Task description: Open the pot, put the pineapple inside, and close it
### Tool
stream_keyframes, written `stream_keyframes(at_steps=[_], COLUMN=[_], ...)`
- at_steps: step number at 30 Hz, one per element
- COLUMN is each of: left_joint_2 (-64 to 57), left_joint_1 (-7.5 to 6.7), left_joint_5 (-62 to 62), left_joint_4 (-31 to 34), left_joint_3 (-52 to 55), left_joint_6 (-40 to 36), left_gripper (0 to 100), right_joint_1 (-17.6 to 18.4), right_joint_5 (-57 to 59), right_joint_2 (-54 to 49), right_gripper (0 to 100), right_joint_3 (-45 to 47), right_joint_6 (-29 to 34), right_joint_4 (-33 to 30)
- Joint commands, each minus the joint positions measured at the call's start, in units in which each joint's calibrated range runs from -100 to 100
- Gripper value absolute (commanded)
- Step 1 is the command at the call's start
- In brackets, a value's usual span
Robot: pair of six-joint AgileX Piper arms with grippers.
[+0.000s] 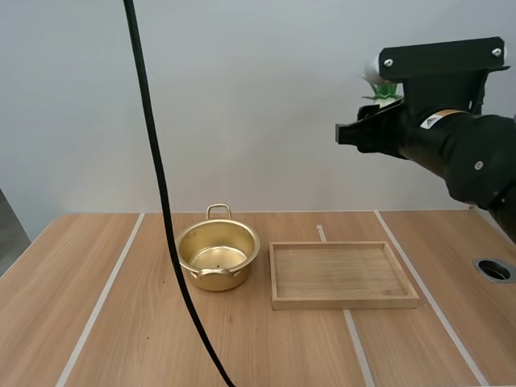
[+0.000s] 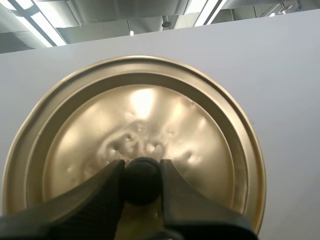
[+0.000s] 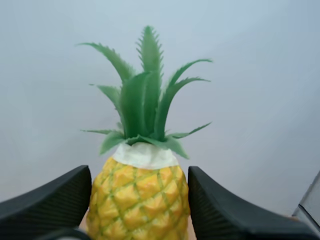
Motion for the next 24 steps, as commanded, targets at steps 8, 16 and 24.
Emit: stream_keyframes(at_steps=[8, 16, 24], left_joint_2=[-0.3, -0.3, -0.3], left_joint_1=[-0.13, -0.13, -0.13], left_joint_5=[-1.9, -1.9, -1.9], left_joint_4=[-0.5, -0.5, -0.5], left_joint_3=[-0.3, -0.3, -0.3], left_joint_6=[-0.4, -0.4, -0.4], left_gripper=[0, 0, 0], right_joint_1=[1.5, 3.2, 6.8], right_joint_5=[6.4, 13.5, 13.7], right_joint_2=[7.9, 14.4, 22.5], right_gripper=[0, 0, 0], right_joint_3=[0.1, 0.1, -0.5], right_joint_6=[-25.2, -47.8, -52.8], right_joint_4=[30.4, 54.9, 57.3])
